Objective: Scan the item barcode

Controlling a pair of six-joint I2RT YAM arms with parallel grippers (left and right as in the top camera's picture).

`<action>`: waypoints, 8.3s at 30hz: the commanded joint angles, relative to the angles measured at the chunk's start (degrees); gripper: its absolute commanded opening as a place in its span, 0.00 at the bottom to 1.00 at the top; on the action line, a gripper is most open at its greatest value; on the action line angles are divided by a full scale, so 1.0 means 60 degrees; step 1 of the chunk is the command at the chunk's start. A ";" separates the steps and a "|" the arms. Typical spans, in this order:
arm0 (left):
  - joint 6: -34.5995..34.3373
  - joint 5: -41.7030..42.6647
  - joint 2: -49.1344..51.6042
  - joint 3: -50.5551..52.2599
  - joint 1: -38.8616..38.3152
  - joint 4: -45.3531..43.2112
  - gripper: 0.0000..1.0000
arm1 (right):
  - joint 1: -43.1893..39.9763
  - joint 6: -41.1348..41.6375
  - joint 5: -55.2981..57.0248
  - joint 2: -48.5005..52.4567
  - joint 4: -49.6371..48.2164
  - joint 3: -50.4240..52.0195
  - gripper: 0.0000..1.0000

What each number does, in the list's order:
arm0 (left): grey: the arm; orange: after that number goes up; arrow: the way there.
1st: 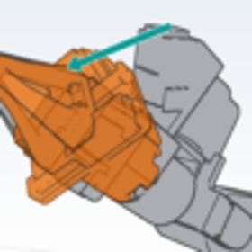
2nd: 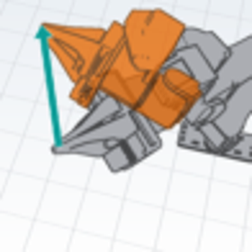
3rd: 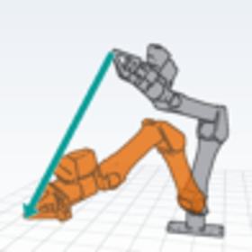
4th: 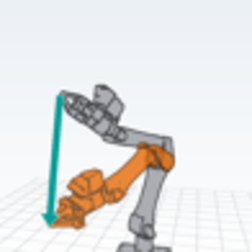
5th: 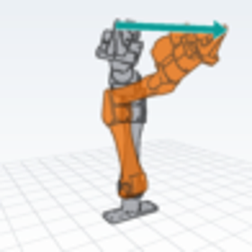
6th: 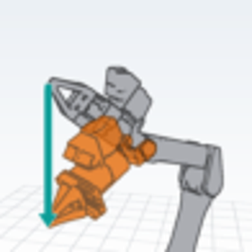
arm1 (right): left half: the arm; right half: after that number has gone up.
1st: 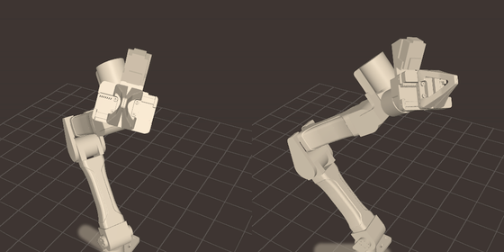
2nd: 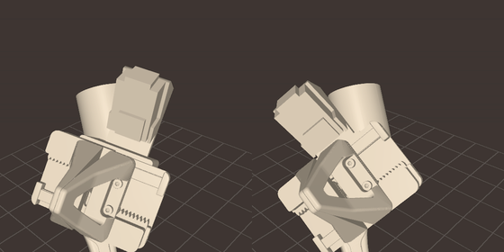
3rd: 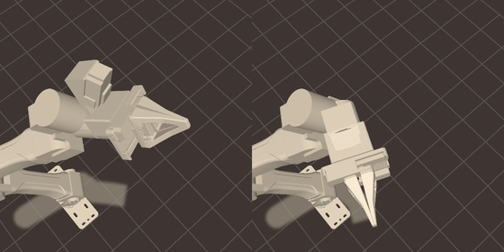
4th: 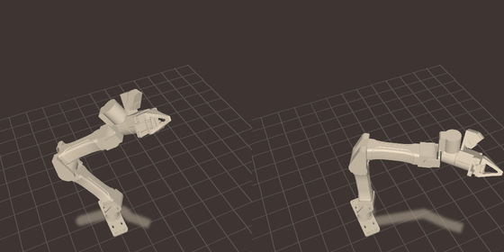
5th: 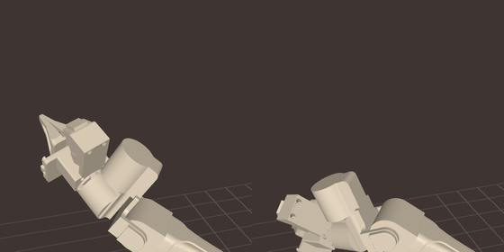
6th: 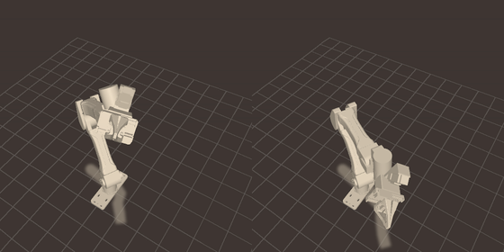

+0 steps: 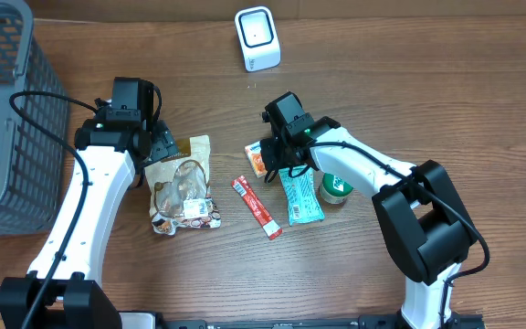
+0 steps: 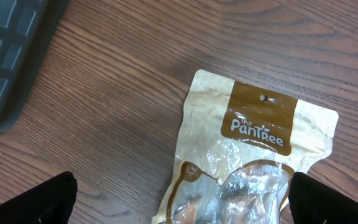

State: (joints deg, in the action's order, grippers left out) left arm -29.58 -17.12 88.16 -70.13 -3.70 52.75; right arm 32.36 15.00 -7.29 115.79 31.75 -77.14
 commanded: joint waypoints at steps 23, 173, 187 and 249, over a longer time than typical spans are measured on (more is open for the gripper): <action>0.0073 0.0040 -0.0197 -0.0168 -0.0011 0.0022 1.00 | 0.0142 -0.0510 0.0590 -0.0390 0.1228 -0.1271 0.04; 0.0069 0.0040 -0.0197 -0.0168 -0.0011 0.0022 1.00 | 0.0335 -0.1931 0.2769 -0.0095 0.1155 -0.0627 0.34; 0.0073 0.0040 -0.0197 -0.0168 -0.0011 0.0022 1.00 | 0.0335 -0.1927 0.2619 -0.0095 0.0841 -0.0627 0.44; 0.0073 0.0040 -0.0197 -0.0168 -0.0011 0.0022 1.00 | 0.0335 -0.0208 0.2412 -0.0095 0.1246 -0.0623 0.33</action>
State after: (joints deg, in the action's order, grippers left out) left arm -29.58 -17.12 88.16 -70.13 -3.70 52.75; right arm 34.48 13.13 7.38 115.87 39.27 -80.97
